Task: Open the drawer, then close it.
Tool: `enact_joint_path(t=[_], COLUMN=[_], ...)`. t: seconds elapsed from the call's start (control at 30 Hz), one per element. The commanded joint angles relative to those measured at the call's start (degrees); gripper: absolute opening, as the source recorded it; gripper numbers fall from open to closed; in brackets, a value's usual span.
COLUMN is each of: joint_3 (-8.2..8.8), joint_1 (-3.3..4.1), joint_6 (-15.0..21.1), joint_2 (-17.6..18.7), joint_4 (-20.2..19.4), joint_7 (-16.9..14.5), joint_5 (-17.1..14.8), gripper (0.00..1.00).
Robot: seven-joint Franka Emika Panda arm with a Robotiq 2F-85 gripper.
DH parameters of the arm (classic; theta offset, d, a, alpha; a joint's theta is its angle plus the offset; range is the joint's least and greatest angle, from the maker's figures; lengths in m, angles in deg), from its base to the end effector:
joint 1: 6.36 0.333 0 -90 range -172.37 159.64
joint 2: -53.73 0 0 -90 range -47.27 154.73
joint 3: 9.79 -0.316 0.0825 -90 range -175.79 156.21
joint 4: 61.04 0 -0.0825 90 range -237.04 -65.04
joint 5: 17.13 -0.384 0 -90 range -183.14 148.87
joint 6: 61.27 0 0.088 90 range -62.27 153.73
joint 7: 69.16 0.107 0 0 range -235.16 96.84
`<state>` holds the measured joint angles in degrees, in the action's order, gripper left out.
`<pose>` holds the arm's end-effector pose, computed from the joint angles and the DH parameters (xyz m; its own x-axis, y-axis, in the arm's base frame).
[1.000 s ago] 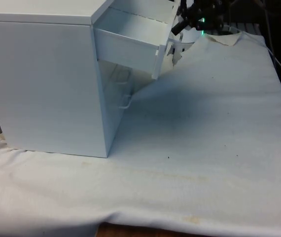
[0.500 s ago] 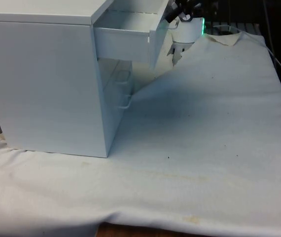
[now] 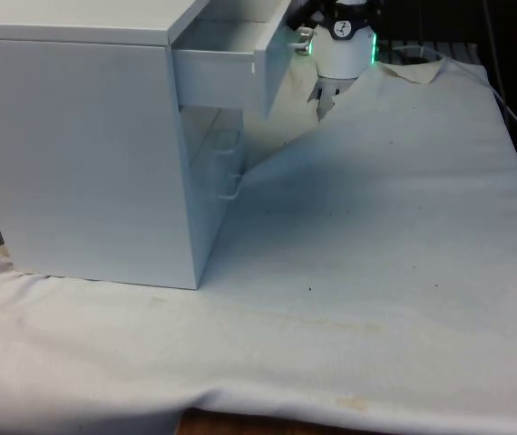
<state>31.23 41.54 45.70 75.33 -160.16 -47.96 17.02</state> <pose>0.6235 0.0751 0.4204 0.9994 0.0127 0.0337 -0.0158 -0.6858 0.7276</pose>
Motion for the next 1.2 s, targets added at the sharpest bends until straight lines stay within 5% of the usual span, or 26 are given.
enact_joint_path(t=[0.0, 0.27, 0.3, 0.33, 0.4, 0.57, 0.6, 0.67, 0.83, 0.87, 0.9, 1.13, 1.17], joint_3=[0.17, 1.43, 1.32, 1.83, 2.23, 3.32, 3.32, 4.01, 5.33, 5.39, 5.5, 6.99, 7.16], joint_1=[-0.06, -1.32, -0.8, -1.55, -1.78, -2.06, -1.55, -2.29, -2.69, -2.18, -2.75, -3.38, -2.81], joint_6=[0.06, 2.12, 0.8, 2.46, 2.86, 3.78, 2.58, 4.41, 5.67, 4.7, 5.84, 7.33, 6.42], joint_2=[0.0, -0.63, -0.11, -0.63, -0.57, -0.63, -0.17, -0.69, -0.69, -0.23, -0.69, -0.63, -0.29], joint_4=[0.0, -1.03, -0.34, -1.2, -1.43, -1.83, -1.2, -2.18, -2.64, -2.06, -2.75, -3.27, -2.75], joint_7=[-0.11, -1.95, -1.32, -2.23, -2.52, -3.27, -2.69, -3.72, -4.58, -4.07, -4.7, -5.79, -5.21], joint_5=[-0.06, -0.69, -0.63, -0.8, -0.86, -1.15, -0.97, -1.26, -1.6, -1.43, -1.6, -2.12, -1.89], gripper=[0.0, 0.0, 0.0, 0.0, 0.0, 0.0, 0.0, 0.0, 0.0, 0.0, 0.0, 0.0, 0.0])
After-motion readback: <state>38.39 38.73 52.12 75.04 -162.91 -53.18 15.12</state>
